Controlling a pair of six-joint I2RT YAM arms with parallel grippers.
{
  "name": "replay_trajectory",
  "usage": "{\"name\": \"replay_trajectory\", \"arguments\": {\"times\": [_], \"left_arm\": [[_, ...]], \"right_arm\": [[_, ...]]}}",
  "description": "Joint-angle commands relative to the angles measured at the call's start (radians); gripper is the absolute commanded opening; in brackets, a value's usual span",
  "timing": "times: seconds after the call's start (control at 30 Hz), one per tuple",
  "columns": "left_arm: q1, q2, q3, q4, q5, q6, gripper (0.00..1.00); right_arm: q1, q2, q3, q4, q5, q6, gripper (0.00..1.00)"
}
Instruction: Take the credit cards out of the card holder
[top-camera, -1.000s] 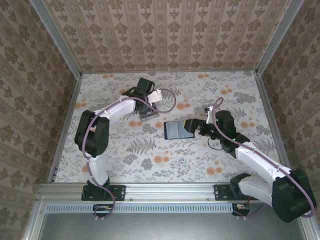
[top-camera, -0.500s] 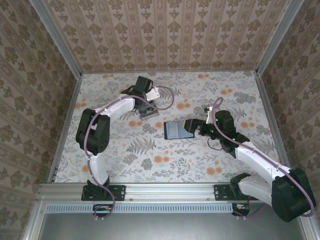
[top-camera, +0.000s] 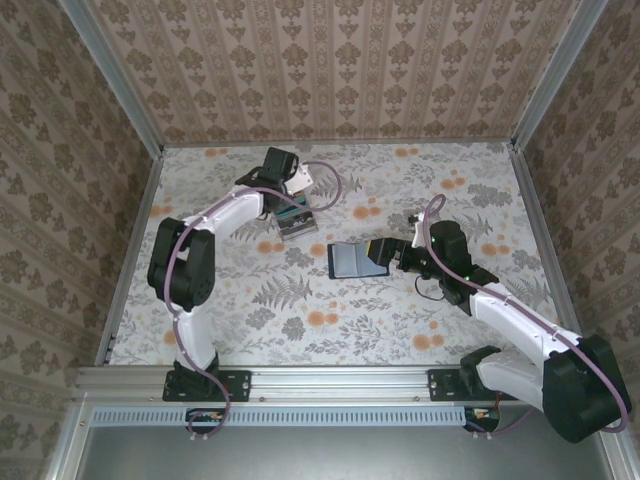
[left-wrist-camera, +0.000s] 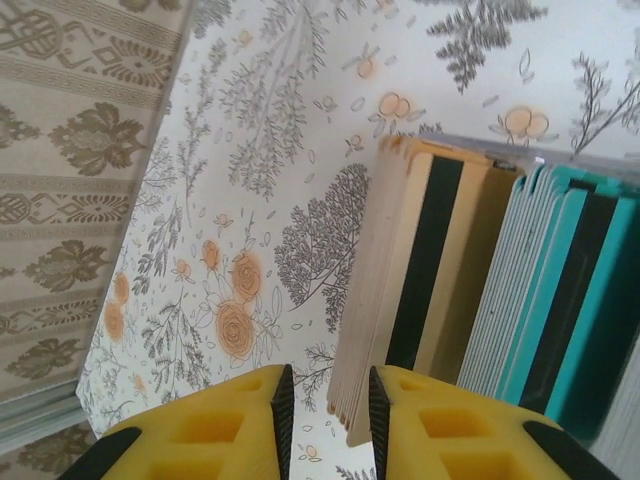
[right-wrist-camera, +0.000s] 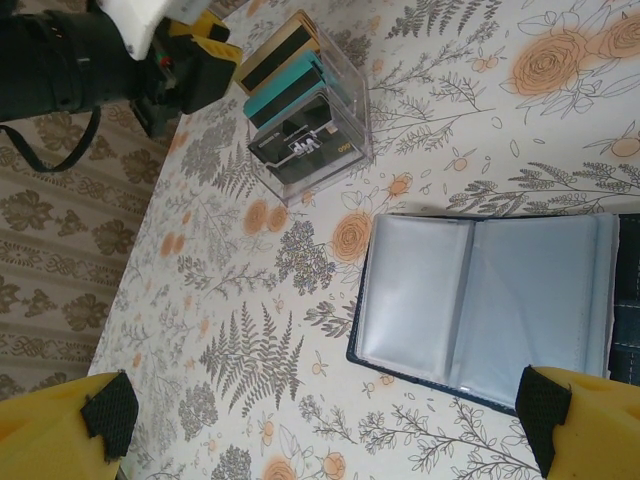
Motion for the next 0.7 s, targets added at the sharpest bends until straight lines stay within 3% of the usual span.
{"name": "replay_trajectory", "arguments": {"times": [0.0,0.17,0.33,0.37,0.4,0.43,0.67], "left_arm": [[0.012,-0.164,-0.027,0.006,0.058,-0.168,0.31],[0.013,-0.374,-0.159,0.032,0.134,-0.392,0.43],[0.013,-0.606,-0.343,0.049,0.178,-0.618,0.62],[0.013,-0.656,-0.383,0.057,0.182,-0.657,0.75],[0.013,-0.711,-0.432,0.069,0.177,-0.707,0.94],[0.013,-0.766,-0.481,0.081,0.168,-0.752,1.00],[0.013,-1.061,-0.767,0.098,0.062,-0.970,1.00]], "right_arm": [[0.005,0.006,0.008,-0.023,0.025,-0.024,1.00],[0.004,-0.009,0.003,-0.036,0.059,-0.035,1.00],[0.004,-0.012,0.001,-0.055,0.105,-0.052,1.00],[0.004,-0.011,0.000,-0.058,0.113,-0.054,1.00],[0.004,-0.010,0.000,-0.062,0.122,-0.057,1.00],[0.004,-0.010,0.002,-0.068,0.131,-0.059,1.00],[0.004,-0.017,0.036,-0.146,0.218,-0.071,1.00]]}}
